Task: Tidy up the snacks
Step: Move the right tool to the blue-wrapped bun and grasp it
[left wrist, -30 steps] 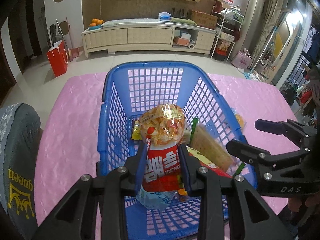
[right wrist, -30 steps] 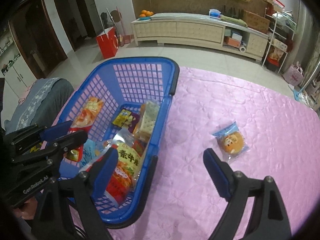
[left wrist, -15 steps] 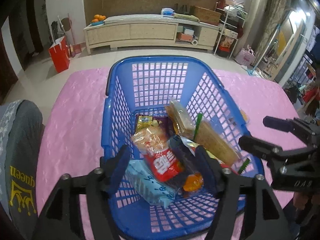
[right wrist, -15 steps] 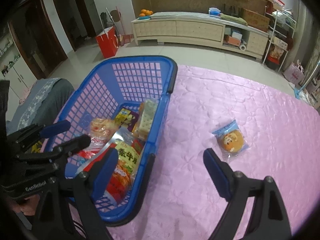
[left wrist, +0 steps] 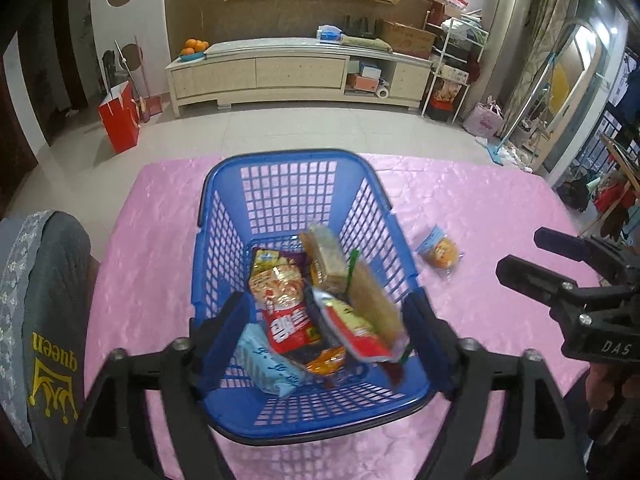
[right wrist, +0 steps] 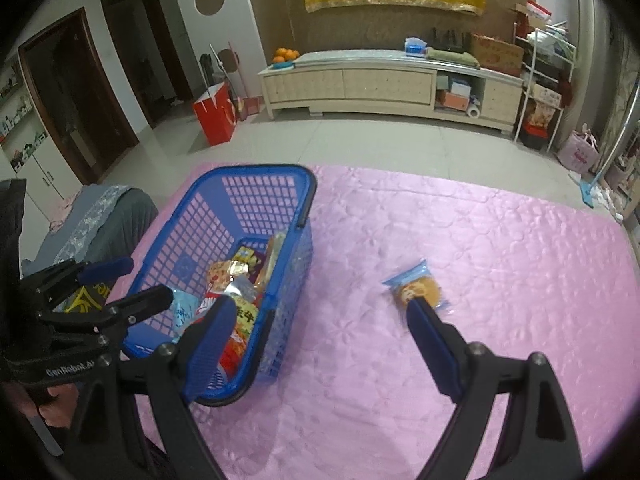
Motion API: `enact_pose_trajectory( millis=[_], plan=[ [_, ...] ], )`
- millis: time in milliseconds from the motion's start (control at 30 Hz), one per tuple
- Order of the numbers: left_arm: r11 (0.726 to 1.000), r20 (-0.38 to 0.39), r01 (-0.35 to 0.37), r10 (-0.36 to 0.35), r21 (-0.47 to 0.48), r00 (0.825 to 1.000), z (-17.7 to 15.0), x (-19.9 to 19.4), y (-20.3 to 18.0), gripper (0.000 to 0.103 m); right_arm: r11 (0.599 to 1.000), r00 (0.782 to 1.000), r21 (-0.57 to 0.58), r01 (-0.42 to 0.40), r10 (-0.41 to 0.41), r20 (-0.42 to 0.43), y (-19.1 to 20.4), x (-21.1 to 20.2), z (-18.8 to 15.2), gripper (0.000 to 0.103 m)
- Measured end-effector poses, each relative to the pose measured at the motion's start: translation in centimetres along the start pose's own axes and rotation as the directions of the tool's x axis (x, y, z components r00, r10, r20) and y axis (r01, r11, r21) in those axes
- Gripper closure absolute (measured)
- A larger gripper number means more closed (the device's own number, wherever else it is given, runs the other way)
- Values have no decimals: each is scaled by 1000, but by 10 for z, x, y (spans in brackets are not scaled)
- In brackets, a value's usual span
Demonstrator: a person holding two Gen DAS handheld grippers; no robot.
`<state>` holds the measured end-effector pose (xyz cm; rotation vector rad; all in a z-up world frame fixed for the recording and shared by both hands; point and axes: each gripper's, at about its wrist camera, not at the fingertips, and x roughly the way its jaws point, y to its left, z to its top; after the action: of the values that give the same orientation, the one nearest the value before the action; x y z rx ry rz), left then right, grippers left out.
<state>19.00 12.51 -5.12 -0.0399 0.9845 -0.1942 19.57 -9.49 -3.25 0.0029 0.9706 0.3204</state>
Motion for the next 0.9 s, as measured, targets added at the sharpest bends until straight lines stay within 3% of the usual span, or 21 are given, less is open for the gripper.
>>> enact_pose_trajectory(
  millis=[333,433,900],
  plan=[
    [999,-90,-46,46,1,995,30,29,-7,22,999,998,26,24,-23,-58,-42,18,20,13],
    [998,-168,-50,43,-38,985,40,52,0,22,999,994,24,39,-36,-99,-52,34,26,13],
    [993,-317,-109,87,-52,944,48,122,16,22,997,955,-30,67,-72,-288,-83,131,23,13]
  ],
)
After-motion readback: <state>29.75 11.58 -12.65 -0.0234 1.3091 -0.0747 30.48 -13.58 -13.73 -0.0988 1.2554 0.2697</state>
